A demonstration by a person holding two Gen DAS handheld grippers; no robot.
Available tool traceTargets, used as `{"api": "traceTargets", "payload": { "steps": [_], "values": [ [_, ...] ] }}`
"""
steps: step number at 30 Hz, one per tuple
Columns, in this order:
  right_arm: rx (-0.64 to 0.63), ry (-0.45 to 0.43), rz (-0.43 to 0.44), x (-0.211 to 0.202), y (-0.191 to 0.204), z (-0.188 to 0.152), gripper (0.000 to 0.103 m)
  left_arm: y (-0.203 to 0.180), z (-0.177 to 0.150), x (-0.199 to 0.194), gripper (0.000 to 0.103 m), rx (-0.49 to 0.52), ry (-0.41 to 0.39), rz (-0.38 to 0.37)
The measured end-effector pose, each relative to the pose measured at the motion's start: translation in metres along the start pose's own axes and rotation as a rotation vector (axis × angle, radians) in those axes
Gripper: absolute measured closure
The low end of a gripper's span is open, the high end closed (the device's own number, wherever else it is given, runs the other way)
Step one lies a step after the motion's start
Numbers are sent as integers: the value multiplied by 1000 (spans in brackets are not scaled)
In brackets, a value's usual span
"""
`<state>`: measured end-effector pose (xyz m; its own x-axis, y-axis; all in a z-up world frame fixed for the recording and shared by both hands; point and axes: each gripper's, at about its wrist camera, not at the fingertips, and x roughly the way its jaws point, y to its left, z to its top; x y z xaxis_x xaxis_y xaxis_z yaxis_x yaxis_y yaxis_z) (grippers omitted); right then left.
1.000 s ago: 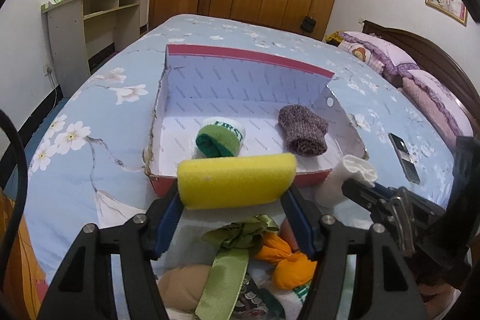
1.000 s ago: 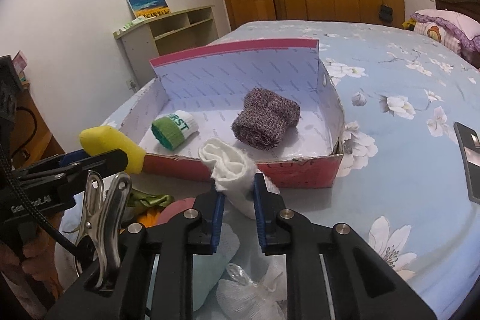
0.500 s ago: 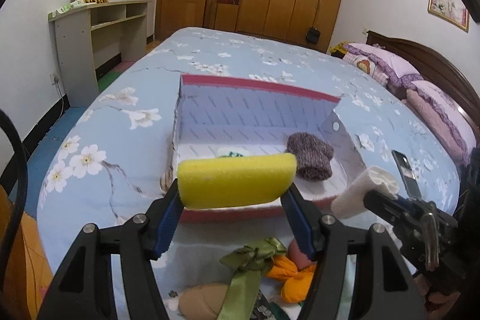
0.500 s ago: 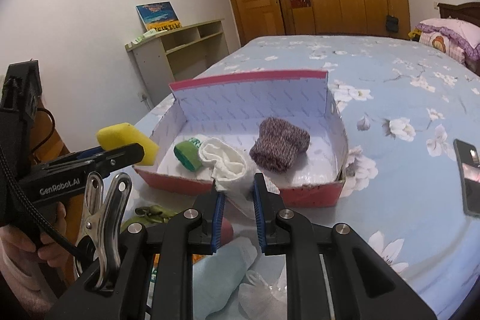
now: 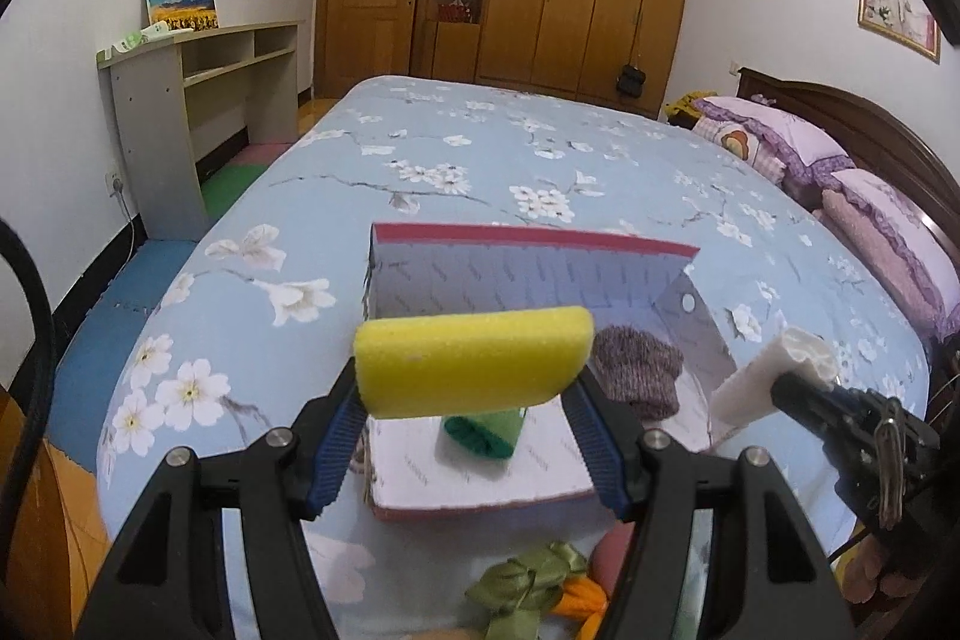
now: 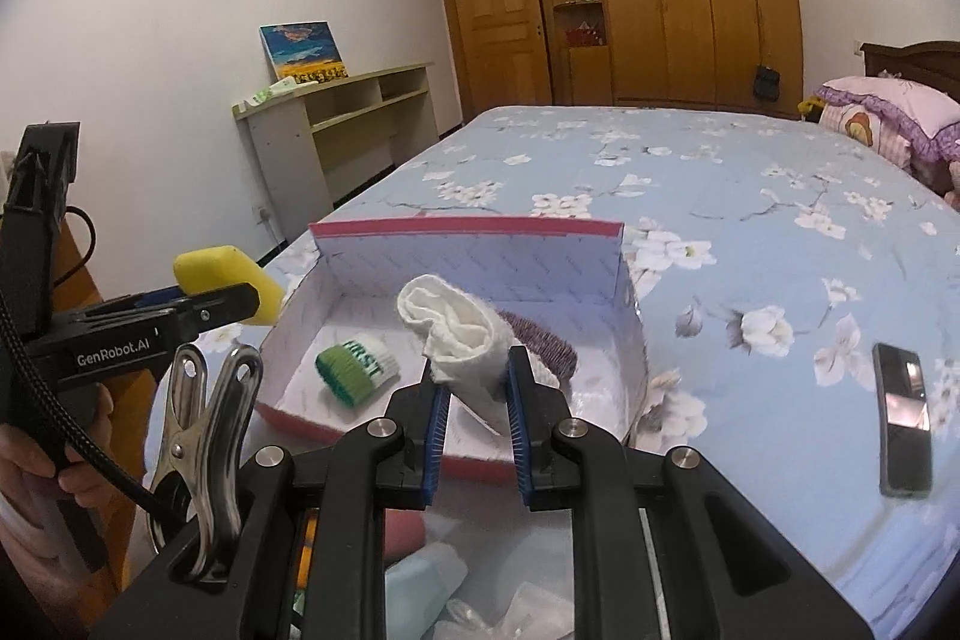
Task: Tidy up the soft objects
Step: 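Carry the white sock in the right tool while the left tool carries the sponge over the box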
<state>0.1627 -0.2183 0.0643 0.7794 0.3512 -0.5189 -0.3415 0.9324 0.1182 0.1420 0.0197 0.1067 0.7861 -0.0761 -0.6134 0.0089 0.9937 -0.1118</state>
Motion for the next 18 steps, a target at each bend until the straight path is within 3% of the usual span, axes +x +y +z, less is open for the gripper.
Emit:
{"api": "traceTargets", "payload": {
  "steps": [18],
  "values": [
    [-30,2,-76,39,-14,26,84,-5,17,48,35,32,-34,-21]
  ]
}}
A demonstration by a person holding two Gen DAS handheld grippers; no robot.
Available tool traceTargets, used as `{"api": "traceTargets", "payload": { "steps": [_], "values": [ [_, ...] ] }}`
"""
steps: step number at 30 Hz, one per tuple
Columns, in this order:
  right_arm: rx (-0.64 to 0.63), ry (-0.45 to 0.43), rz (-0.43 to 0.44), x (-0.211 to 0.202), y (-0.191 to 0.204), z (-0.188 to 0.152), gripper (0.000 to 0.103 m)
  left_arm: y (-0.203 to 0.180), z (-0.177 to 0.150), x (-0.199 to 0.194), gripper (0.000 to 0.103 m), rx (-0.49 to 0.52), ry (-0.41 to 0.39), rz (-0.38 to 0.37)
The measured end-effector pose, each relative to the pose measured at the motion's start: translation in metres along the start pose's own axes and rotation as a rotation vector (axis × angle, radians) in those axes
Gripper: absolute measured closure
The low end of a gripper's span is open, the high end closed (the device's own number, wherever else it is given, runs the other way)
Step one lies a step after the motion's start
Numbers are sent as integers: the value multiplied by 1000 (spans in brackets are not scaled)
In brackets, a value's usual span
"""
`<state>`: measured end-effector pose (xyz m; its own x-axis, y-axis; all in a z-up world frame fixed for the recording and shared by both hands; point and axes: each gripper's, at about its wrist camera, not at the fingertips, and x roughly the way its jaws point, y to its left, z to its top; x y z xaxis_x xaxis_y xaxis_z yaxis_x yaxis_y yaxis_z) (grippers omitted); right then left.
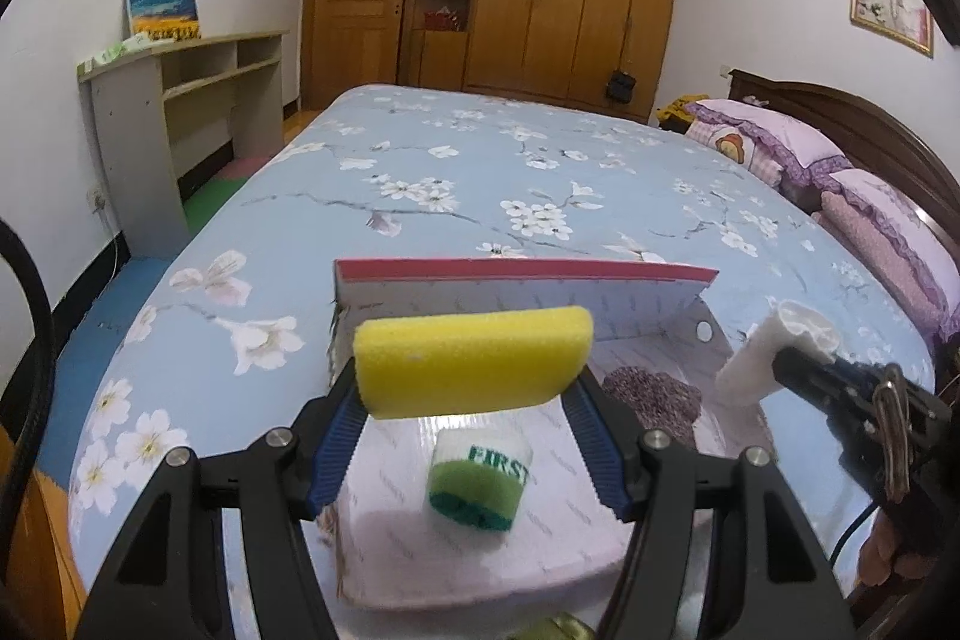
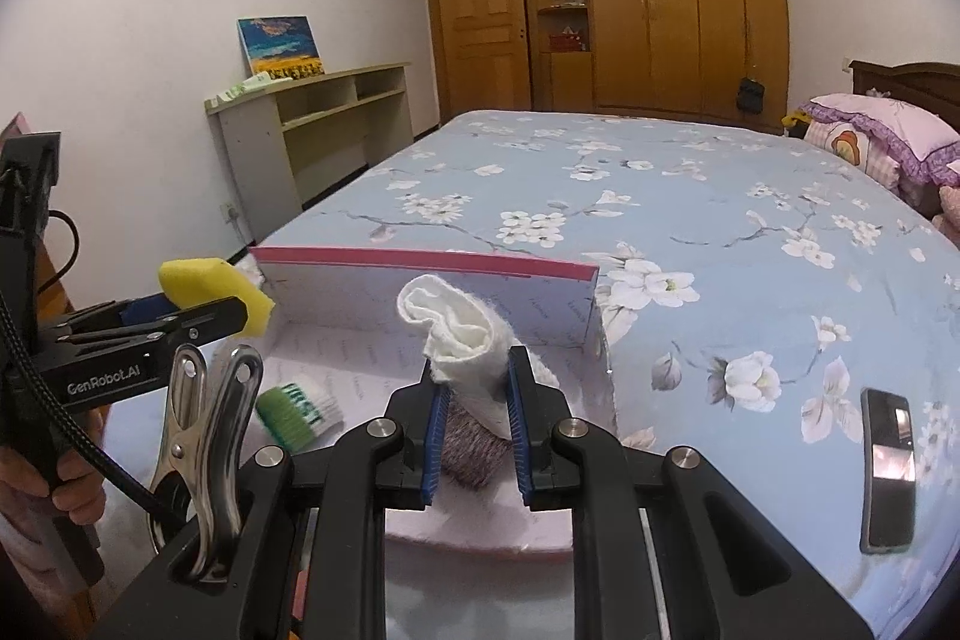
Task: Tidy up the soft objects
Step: 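Carry the white sock in the right tool while the left tool carries the sponge over the box, then release the white sock in the box with the right tool while the left tool drops the sponge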
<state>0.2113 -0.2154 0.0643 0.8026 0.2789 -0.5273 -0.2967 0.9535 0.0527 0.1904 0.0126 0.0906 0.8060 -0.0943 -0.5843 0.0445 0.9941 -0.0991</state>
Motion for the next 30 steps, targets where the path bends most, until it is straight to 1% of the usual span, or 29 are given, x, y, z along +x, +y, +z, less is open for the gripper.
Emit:
{"api": "traceTargets", "payload": {
  "steps": [1,3,5,9,17,20,22,24,26,27,28,30],
  "values": [
    [-3,4,-10,4,-1,0,84,-1,-1,6,35,13,-6,13],
    [-1,20,-23,14,-3,-1,84,0,-3,14,35,20,1,8],
    [9,33,-26,22,-7,-3,84,1,-4,23,35,19,14,-2],
    [17,45,-29,34,-12,-4,84,2,-7,39,35,28,46,16],
    [10,59,-23,54,-16,-5,84,8,-11,69,35,29,91,12],
    [30,67,-16,61,-20,-6,84,15,-9,81,35,6,113,20],
    [47,74,6,65,-22,-6,81,18,-7,87,34,-6,124,12],
    [61,79,31,68,-23,-7,81,16,-6,90,34,11,120,28],
    [55,81,29,71,-22,-9,80,13,-5,93,34,44,114,53],
    [53,82,26,72,-21,-10,77,12,-5,95,34,52,119,60],
    [53,85,21,74,-21,-11,73,13,-5,97,34,57,123,62],
    [59,99,16,79,-21,-14,72,14,-5,98,34,63,123,56]
  ]
}}
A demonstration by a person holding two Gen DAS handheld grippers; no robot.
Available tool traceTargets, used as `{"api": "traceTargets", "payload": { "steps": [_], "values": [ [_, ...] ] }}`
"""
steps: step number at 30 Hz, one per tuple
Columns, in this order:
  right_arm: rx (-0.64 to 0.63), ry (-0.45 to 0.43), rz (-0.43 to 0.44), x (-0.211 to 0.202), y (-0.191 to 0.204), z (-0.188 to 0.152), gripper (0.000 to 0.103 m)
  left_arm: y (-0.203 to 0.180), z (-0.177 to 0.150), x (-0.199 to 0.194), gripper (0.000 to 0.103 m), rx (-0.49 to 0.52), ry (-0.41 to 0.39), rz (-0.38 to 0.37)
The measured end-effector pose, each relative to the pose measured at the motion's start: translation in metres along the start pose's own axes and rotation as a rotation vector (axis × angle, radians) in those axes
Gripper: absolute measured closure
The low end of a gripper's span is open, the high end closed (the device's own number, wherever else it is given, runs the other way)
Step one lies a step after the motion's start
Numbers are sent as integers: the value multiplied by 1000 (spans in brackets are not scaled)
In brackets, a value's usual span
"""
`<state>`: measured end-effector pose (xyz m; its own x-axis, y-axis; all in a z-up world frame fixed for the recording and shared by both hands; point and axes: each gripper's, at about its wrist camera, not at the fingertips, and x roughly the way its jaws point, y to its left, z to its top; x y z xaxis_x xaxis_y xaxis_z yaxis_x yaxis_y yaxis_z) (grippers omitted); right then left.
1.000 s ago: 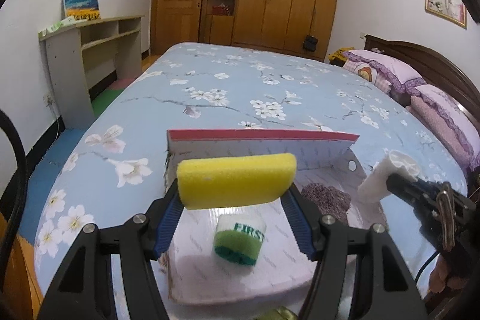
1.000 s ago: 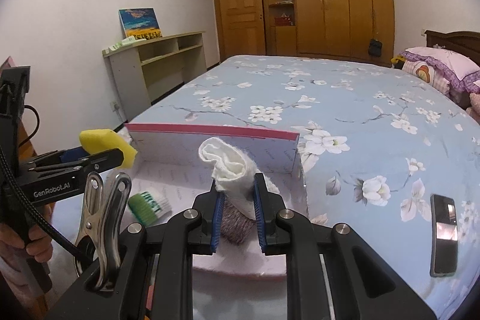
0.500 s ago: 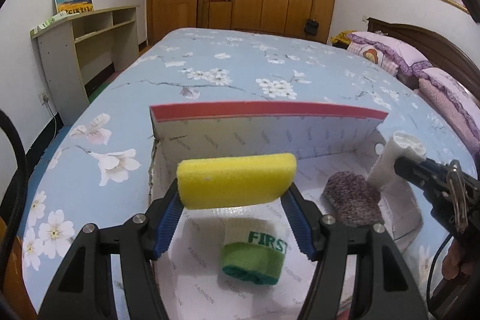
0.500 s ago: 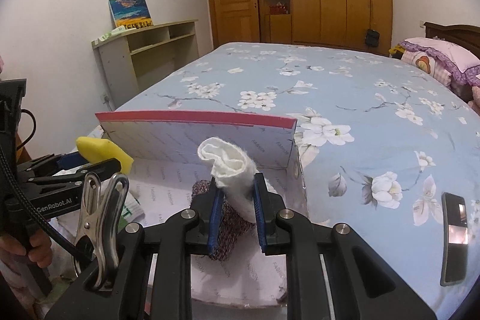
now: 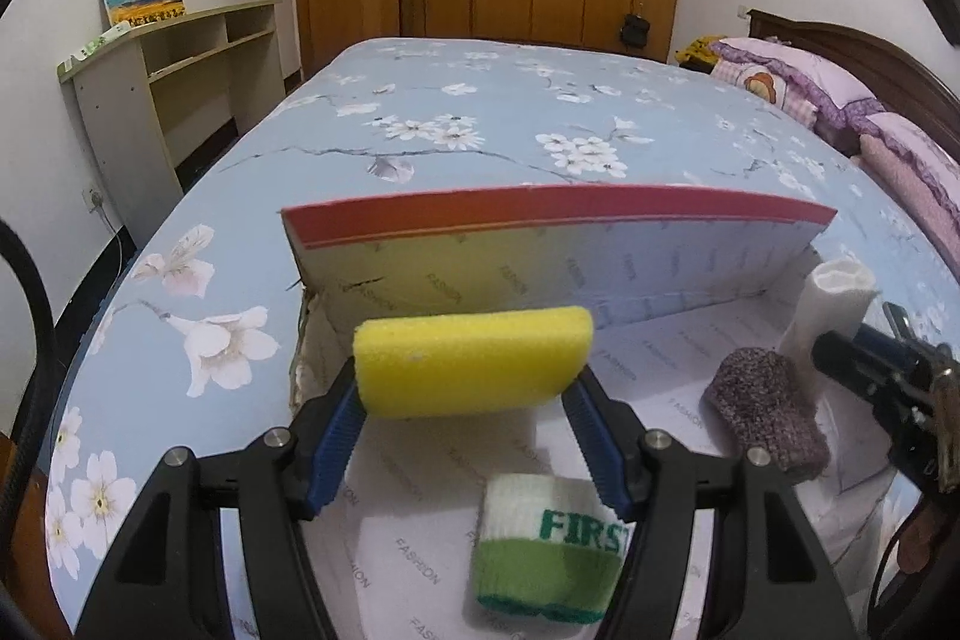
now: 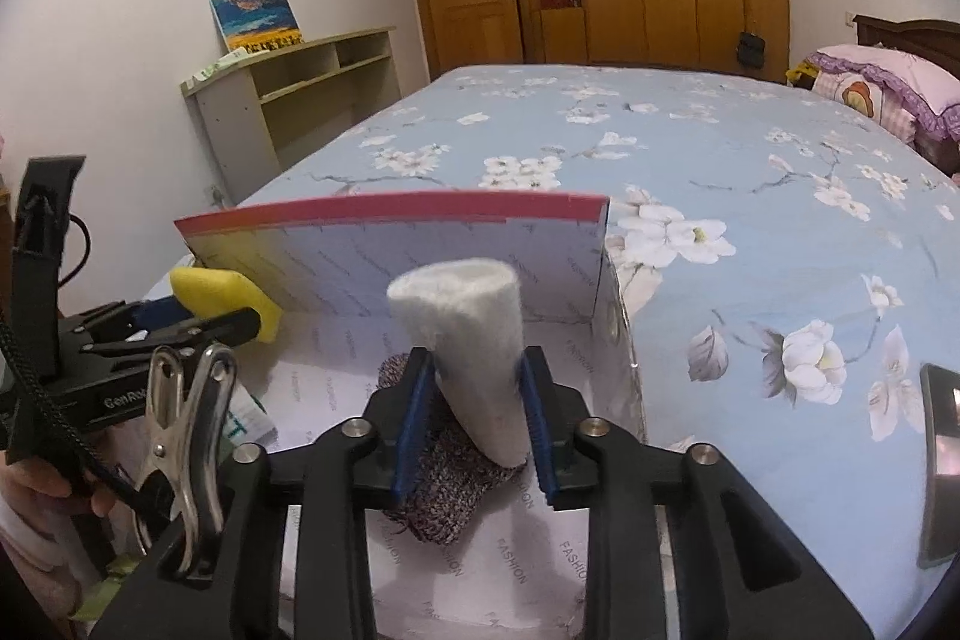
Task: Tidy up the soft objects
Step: 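Release the white sock in the box with the right tool while the left tool drops the sponge, then withdraw both open tools from the box back toward the pile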
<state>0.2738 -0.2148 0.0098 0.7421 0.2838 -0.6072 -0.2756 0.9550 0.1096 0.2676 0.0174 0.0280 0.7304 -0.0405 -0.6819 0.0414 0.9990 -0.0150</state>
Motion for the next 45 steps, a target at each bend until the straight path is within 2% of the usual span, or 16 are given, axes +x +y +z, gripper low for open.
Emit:
{"api": "traceTargets", "payload": {
  "steps": [6,9,14,26,37,45],
  "values": [
    [21,7,13,7,-2,-3,68,3,2,0,33,-9,10,-27],
    [22,-2,6,6,-2,-3,62,4,3,-1,31,-16,19,-41],
    [16,-21,1,-3,-2,-1,61,1,3,-7,30,-27,26,-40],
    [20,-57,7,-31,-1,4,60,-2,2,-47,30,-16,4,-9],
    [9,-92,29,-78,11,-4,60,-5,-15,-90,30,-23,-10,-37],
    [0,-56,36,-98,21,-28,60,-9,-35,-119,30,-28,-16,-70]
  ]
}}
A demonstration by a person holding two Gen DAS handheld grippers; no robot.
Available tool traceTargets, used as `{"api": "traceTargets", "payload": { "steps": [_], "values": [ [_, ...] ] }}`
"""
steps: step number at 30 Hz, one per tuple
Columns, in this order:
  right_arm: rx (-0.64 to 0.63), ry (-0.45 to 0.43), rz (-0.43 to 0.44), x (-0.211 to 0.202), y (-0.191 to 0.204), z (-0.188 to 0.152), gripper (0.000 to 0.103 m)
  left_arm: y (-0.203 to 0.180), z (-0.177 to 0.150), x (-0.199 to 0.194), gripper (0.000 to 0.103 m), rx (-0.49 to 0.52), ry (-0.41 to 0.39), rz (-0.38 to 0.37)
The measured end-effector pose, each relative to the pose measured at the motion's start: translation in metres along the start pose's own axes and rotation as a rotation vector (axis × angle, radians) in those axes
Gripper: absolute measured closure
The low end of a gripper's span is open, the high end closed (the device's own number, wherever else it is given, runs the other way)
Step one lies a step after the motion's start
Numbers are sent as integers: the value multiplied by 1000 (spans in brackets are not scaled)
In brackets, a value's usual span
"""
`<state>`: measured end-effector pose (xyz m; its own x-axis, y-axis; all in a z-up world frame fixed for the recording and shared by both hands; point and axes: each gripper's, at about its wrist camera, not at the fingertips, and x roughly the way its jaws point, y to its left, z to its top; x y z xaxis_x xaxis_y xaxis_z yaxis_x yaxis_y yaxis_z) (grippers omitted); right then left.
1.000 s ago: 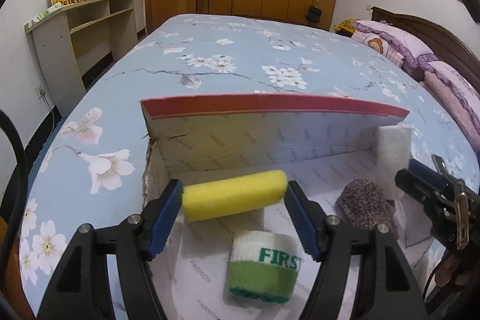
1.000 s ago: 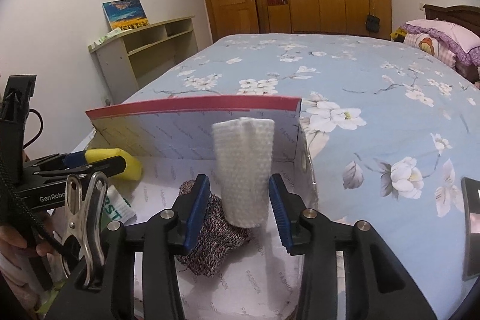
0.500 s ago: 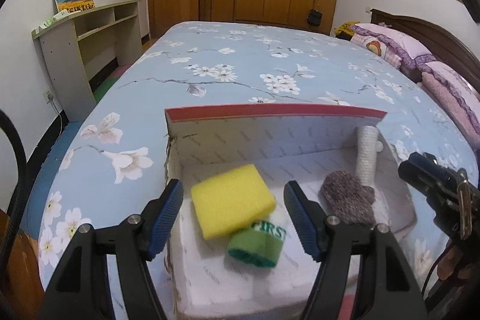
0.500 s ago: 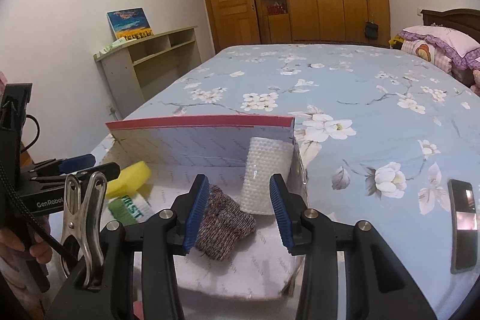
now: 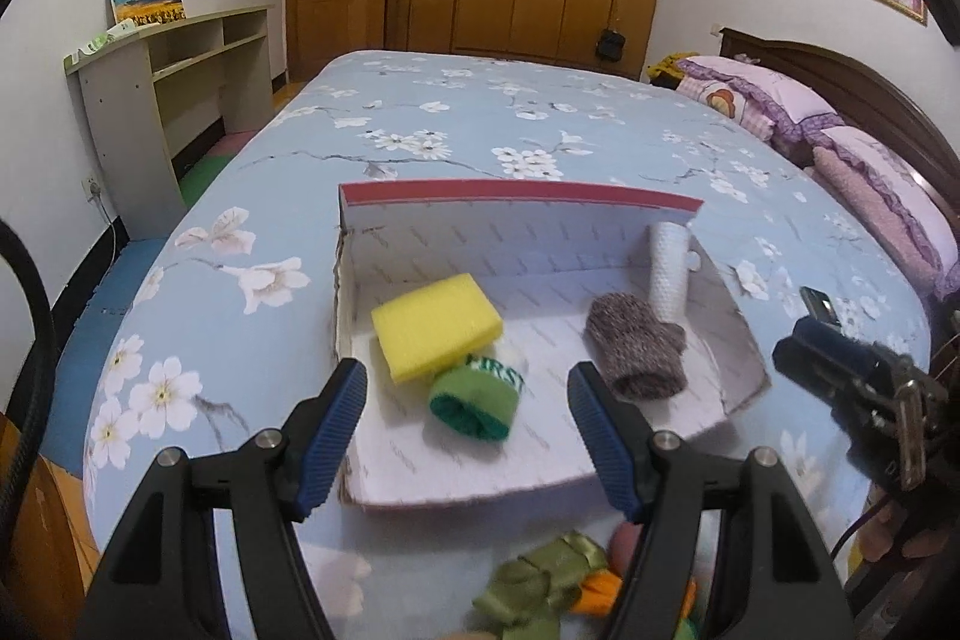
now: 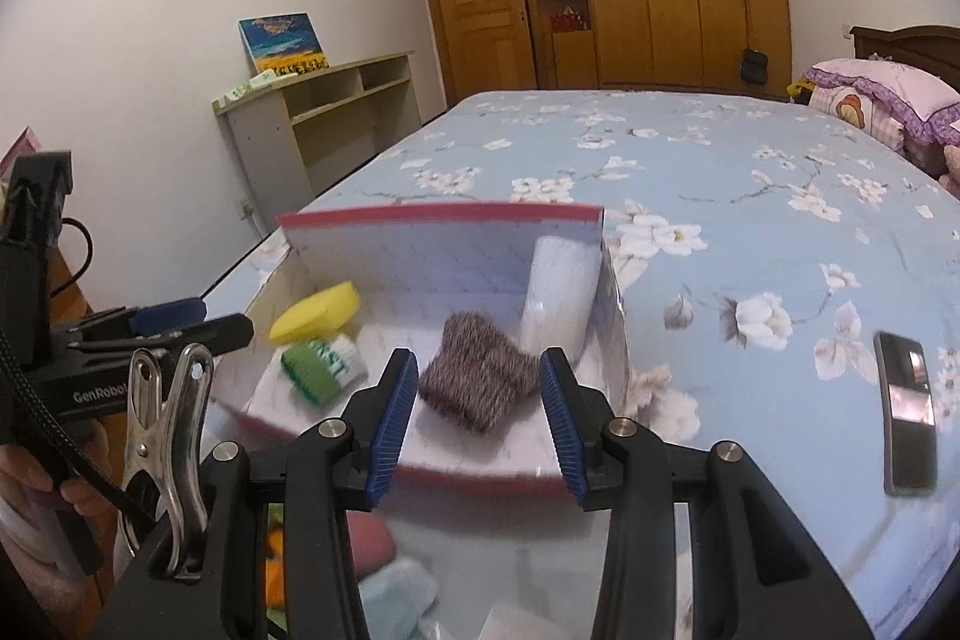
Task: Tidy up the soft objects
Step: 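Withdraw both open tools from the box back toward the pile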
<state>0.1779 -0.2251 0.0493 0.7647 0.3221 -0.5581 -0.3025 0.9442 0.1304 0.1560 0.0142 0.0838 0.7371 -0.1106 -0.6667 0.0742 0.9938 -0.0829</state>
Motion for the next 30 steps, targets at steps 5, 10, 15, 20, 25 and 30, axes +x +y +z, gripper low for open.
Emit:
{"api": "traceTargets", "payload": {
  "steps": [5,10,15,20,25,30],
  "values": [
    [25,16,3,-14,1,-14,60,0,-12,-10,30,-13,10,2],
    [28,27,28,-22,4,-24,60,-1,-28,-17,30,-13,26,3],
    [32,43,52,-25,11,-33,60,-5,-47,-15,30,-6,74,1],
    [43,60,64,-28,13,-45,60,-12,-63,-11,30,4,119,-35],
    [53,86,67,-27,12,-55,60,-20,-73,-4,30,9,153,-70],
    [90,103,72,-25,6,-63,60,-25,-79,8,30,9,183,-65]
  ]
}}
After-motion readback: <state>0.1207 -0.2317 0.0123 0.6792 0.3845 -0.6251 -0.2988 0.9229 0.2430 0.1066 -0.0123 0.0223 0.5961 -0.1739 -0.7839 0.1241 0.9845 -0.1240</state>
